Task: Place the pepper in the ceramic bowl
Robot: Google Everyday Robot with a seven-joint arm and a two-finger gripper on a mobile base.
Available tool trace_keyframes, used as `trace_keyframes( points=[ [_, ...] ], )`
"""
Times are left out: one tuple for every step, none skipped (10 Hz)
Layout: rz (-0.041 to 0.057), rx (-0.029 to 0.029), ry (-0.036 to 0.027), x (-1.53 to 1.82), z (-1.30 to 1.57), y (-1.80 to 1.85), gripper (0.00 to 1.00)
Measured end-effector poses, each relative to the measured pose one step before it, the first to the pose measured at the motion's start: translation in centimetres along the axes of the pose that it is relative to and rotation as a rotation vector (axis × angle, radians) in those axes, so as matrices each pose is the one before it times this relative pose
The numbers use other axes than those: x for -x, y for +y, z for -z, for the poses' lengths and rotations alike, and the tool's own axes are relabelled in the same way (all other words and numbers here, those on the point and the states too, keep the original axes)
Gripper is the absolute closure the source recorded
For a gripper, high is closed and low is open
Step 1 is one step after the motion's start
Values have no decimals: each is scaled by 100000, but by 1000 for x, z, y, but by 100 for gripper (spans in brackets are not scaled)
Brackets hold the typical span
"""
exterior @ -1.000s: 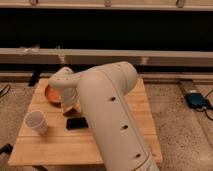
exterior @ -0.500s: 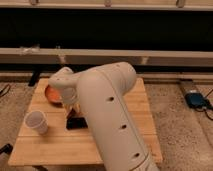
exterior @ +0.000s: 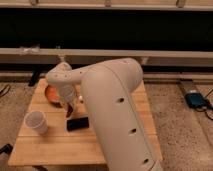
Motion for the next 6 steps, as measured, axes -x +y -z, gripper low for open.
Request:
trace_keyframes(
  points=[
    [803,919,-1318,211,1078,71,100],
    [1367,1101,-1623,438,1243,258,100],
    [1577,337,-781,342,909,309,100],
    [2681,852,-664,657,1103,814,100],
    [2154,491,-293,898,658,619,100],
    [2059,37,-51,999,338,542,100]
  ],
)
